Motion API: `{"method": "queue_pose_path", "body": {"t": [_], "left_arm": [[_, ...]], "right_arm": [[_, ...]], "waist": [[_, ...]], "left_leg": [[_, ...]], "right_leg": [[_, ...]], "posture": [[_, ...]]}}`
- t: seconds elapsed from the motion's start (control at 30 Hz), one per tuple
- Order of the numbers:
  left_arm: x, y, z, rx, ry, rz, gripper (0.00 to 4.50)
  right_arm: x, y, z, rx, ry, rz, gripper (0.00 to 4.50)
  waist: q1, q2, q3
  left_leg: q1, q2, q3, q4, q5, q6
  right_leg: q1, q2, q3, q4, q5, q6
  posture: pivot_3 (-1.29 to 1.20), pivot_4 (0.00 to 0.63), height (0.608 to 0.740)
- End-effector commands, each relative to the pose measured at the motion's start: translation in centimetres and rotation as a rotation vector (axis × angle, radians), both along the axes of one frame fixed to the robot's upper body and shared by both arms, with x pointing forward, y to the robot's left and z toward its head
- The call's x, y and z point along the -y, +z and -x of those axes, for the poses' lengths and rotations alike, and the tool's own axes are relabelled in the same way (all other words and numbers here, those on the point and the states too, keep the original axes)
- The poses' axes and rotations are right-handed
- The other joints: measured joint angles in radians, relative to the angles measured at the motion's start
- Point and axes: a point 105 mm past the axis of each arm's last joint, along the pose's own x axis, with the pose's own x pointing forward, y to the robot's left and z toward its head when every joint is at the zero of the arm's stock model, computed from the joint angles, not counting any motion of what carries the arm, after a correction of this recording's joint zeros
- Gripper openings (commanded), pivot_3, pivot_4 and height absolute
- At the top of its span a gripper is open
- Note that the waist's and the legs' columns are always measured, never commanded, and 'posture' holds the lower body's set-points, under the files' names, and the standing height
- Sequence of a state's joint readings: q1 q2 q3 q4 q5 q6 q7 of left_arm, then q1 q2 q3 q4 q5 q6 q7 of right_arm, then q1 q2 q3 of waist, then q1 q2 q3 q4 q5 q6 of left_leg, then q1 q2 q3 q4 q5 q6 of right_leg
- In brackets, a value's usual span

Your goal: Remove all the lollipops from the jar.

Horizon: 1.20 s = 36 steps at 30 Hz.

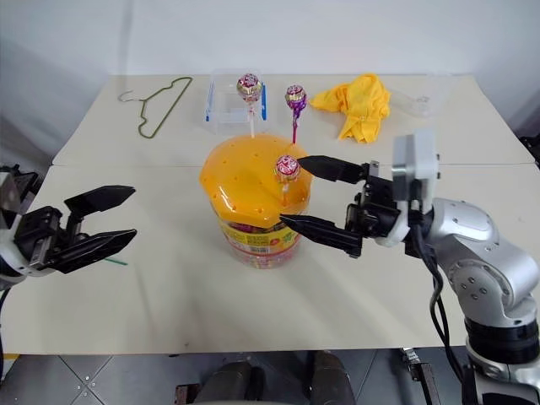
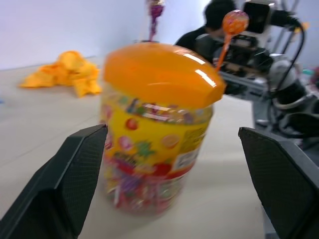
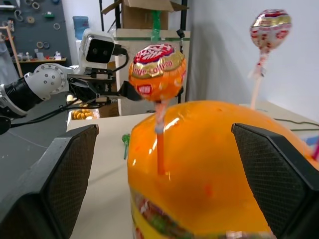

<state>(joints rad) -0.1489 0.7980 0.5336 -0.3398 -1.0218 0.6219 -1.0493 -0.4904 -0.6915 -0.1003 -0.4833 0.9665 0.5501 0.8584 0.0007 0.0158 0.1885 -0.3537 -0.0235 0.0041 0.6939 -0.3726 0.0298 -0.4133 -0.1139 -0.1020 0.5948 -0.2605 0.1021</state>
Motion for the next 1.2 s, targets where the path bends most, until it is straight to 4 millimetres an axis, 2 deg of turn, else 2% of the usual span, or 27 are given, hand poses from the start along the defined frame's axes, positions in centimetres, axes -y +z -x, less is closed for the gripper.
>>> {"method": "queue_pose_path", "body": {"t": [0.03, 0.23, 0.33, 0.37, 0.43, 0.53, 0.57, 0.63, 0.7, 0.8, 0.93, 1.03, 1.07, 1.13, 1.2], "left_arm": [[0.6, 0.9, -0.1, 0.058, -0.015, 0.019, 4.50], [0.8, 0.7, -0.1, 0.050, -0.025, 0.024, 4.50], [0.5, 0.6, -0.2, 0.053, -0.017, 0.018, 4.50], [0.4, 0.5, -0.2, 0.054, -0.015, 0.015, 4.50], [0.2, 0.4, -0.3, 0.064, -0.005, 0.002, 4.50], [-0.4, -0.1, -0.2, 0.115, -0.001, -0.061, 4.50], [-0.4, -0.3, 0.0, 0.116, -0.012, -0.085, 4.50], [-0.3, -1.2, 0.3, 0.120, -0.043, -0.157, 4.50], [-0.2, -1.8, 0.7, 0.135, -0.077, -0.212, 4.50], [-0.2, -2.6, 1.2, 0.106, -0.133, -0.267, 4.50], [-0.3, -3.3, 1.3, 0.107, -0.152, -0.308, 4.50], [-0.2, -3.4, 1.3, 0.115, -0.146, -0.301, 4.50], [-0.2, -3.3, 1.3, 0.112, -0.142, -0.292, 4.50], [-0.1, -3.1, 1.3, 0.108, -0.135, -0.281, 4.50], [-0.1, -2.9, 1.3, 0.101, -0.126, -0.269, 4.50]], "right_arm": [[-0.7, 0.3, 0.0, 0.038, 0.009, 0.017, 3.28], [-0.3, 0.8, 0.0, 0.035, 0.025, -0.031, 1.21], [1.3, 3.0, 0.4, 0.029, 0.064, -0.226, 0.21], [1.8, 3.6, 0.5, 0.027, 0.069, -0.274, 0.04], [2.7, 4.6, 0.3, 0.027, 0.046, -0.347, 0.04], [5.7, 6.1, -1.1, 0.017, -0.106, -0.436, 0.04], [7.1, 5.8, -1.9, -0.013, -0.192, -0.421, 0.04], [10.6, 2.0, -4.3, -0.068, -0.478, -0.133, 0.04], [13.2, -1.3, -5.2, -0.134, -0.636, 0.120, 0.04], [16.6, -5.6, -5.8, -0.274, -0.821, 0.353, 0.04], [19.5, -10.8, -5.3, -0.414, -0.949, 0.589, 0.04], [20.0, -12.4, -4.5, -0.491, -0.939, 0.649, 0.04], [20.2, -12.7, -4.3, -0.500, -0.934, 0.651, 0.52], [20.7, -13.5, -3.8, -0.533, -0.924, 0.673, 1.03], [20.9, -13.2, -3.7, -0.508, -0.909, 0.662, 1.71]], "waist": [[0.001, 0.000, 0.000], [0.001, 0.000, 0.000], [0.001, 0.000, 0.000], [0.001, 0.000, 0.000], [0.002, 0.000, 0.000], [0.000, 0.000, 0.000], [0.001, 0.000, 0.000], [0.008, 0.000, 0.000], [0.021, 0.000, 0.000], [0.022, 0.000, 0.000], [0.017, 0.000, 0.000], [0.017, 0.001, 0.001], [0.018, 0.001, 0.001], [0.020, 0.001, 0.001], [0.023, 0.001, 0.001]], "left_leg": [[0.000, 0.000, 0.000, 0.000, 0.000, 0.000], [-0.001, 0.000, 0.000, 0.001, 0.000, 0.000], [-0.001, 0.000, 0.000, 0.002, 0.000, 0.000], [-0.001, 0.000, 0.000, 0.002, 0.000, 0.000], [-0.001, 0.000, 0.000, 0.002, 0.000, 0.000], [-0.001, 0.000, 0.000, 0.002, 0.000, 0.000], [-0.001, 0.000, 0.000, 0.002, 0.000, 0.000], [-0.001, 0.000, 0.000, 0.002, 0.000, 0.000], [-0.002, -0.001, 0.000, 0.002, -0.001, 0.002], [-0.002, 0.000, 0.005, 0.002, -0.002, 0.004], [0.000, 0.001, 0.007, 0.004, -0.002, 0.004], [0.000, 0.002, 0.007, 0.004, -0.002, 0.004], [0.000, 0.002, 0.007, 0.004, -0.002, 0.004], [0.000, 0.002, 0.007, 0.003, -0.002, 0.004], [0.000, 0.001, 0.007, 0.004, -0.002, 0.004]], "right_leg": [[0.000, 0.000, 0.000, 0.000, 0.000, 0.000], [0.000, 0.001, 0.000, 0.000, 0.000, 0.000], [0.000, 0.001, 0.000, 0.000, 0.000, 0.000], [0.000, 0.001, 0.000, 0.000, 0.000, 0.000], [0.000, 0.001, 0.000, 0.001, 0.000, 0.000], [0.000, 0.001, 0.000, 0.001, 0.000, 0.000], [0.000, 0.001, 0.000, 0.001, 0.000, 0.000], [0.000, 0.001, -0.001, 0.000, 0.000, 0.000], [0.000, 0.001, -0.001, -0.001, 0.000, 0.000], [0.000, 0.001, 0.000, -0.002, 0.000, 0.001], [0.000, 0.001, 0.001, -0.001, 0.001, 0.002], [0.000, 0.001, 0.001, -0.001, 0.001, 0.001], [0.000, 0.001, 0.001, -0.001, 0.001, 0.001], [0.000, 0.000, 0.001, -0.001, 0.001, 0.001], [0.000, 0.000, 0.001, -0.001, 0.001, 0.002]], "posture": [[0.00, 0.150, 0.740], [0.00, 0.150, 0.740], [0.00, 0.150, 0.740], [0.00, 0.150, 0.740], [0.00, 0.150, 0.740], [0.00, 0.150, 0.740], [0.00, 0.150, 0.740], [0.00, 0.150, 0.740], [0.00, 0.150, 0.740], [0.00, 0.150, 0.740], [0.00, 0.150, 0.740], [0.00, 0.150, 0.740], [0.00, 0.150, 0.740], [0.00, 0.150, 0.740], [0.00, 0.150, 0.740]]}}
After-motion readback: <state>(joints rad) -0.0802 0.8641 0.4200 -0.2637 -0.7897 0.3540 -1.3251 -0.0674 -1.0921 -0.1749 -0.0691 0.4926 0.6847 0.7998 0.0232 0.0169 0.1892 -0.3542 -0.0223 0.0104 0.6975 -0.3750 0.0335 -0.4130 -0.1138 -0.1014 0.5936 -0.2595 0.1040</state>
